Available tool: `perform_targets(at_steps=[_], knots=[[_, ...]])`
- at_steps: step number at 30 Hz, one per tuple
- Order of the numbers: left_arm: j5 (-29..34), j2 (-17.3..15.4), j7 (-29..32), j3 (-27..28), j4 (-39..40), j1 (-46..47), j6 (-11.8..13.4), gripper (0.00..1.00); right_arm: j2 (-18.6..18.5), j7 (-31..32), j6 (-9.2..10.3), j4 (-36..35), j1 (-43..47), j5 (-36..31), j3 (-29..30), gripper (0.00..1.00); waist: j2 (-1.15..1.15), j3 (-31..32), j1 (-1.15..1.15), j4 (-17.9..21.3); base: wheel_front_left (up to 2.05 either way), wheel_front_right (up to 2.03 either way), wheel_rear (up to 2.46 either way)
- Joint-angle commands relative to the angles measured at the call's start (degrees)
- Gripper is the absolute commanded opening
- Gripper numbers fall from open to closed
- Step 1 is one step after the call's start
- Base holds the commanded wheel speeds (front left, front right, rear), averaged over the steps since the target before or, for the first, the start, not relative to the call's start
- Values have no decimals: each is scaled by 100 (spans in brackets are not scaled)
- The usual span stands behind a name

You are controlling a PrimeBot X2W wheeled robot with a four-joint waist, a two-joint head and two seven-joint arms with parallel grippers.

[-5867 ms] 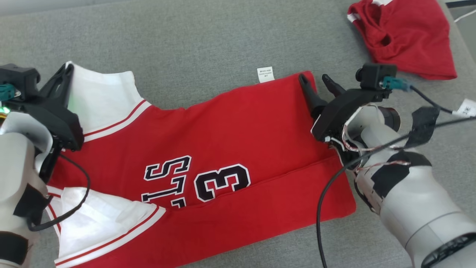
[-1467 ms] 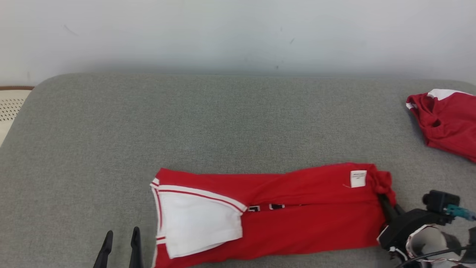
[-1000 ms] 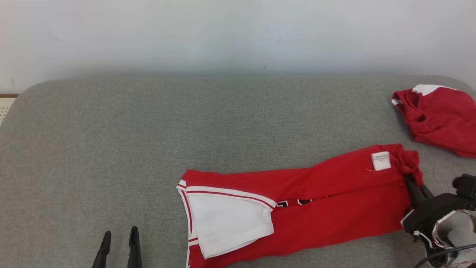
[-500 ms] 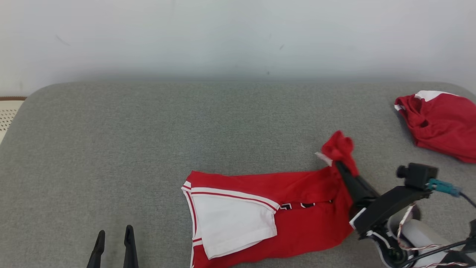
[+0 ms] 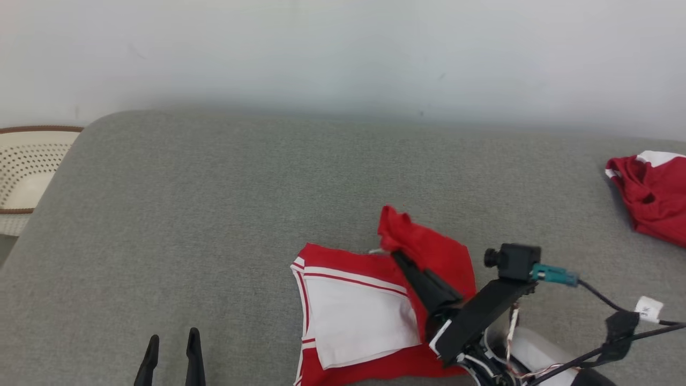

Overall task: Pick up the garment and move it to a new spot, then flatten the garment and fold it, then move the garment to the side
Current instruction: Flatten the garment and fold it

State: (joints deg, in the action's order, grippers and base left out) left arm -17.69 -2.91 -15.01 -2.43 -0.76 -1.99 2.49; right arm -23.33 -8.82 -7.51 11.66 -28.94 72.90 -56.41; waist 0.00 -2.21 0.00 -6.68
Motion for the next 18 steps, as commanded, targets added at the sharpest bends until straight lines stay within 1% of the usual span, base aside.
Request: perform_targets(at_steps=[1, 8, 11, 12, 16, 18], knots=[[1, -2, -22, -22, -44, 54, -30, 100, 68, -4, 5, 92, -85, -92, -77, 0, 0, 26, 0, -132, 0, 0, 0], [-10, -2, -22, -122, -148, 82, -86, 100, 543, -127, 4, 688, -182, -23, -225, 0, 0, 15, 0, -341, 0, 0, 0], [-14, -2, -22, -151, -197, 139, -96, 100, 643, -151, 4, 888, -271, -74, -284, 0, 0, -8, 0, -401, 0, 0, 0], [-15, -2, -22, -176, -203, 166, -104, 100, 729, -151, 4, 947, -271, -13, -311, 0, 0, -18, 0, -427, 0, 0, 0], [-21, -2, -22, -289, -250, 222, -101, 100, 888, -174, 4, 1285, -360, 57, -405, 0, 0, -69, 0, -546, 0, 0, 0], [-26, -3, -22, -320, -304, 268, -143, 100, 952, -190, 4, 1458, -419, 41, -475, 0, 0, -88, 0, -608, 0, 0, 0]])
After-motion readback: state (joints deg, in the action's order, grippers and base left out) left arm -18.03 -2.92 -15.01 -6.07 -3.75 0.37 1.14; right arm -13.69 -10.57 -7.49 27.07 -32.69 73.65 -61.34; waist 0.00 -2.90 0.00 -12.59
